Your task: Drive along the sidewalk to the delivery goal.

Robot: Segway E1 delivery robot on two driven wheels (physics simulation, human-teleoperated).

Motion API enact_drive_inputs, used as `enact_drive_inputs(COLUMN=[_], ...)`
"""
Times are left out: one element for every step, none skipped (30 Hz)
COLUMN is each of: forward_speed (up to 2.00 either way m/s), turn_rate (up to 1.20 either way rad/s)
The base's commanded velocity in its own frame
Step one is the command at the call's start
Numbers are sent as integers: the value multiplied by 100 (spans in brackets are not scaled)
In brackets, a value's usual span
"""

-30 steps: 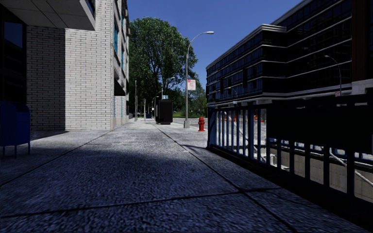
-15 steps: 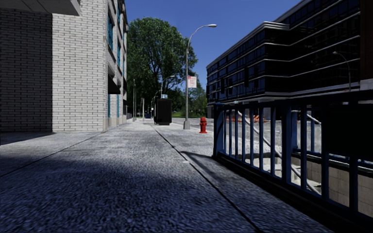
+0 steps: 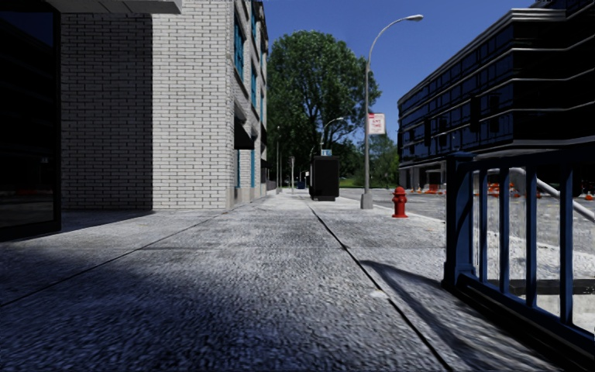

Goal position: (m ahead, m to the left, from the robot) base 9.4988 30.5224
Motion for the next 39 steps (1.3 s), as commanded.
enact_drive_inputs(forward_speed=[200, 200, 200, 200, 200, 200, 200, 200, 200, 200, 200, 200, 200, 200, 200, 200, 200, 200, 200, 200, 200, 200, 200, 200, 200, 200, 200, 200, 200, 200, 200, 200, 200, 200, 200, 200, 200, 200, 200], turn_rate=[60, 60, 60, 60, 53, 0, 0, 0, 0, 0, 0, 0, 0, 0, 0, 0, 0, 4, 4, 11, 20, 27, 27, 28, 28, 28, 28, 28, 28, 29, 29, 29, 29, 29, 29, 29, 29, 29, 29])
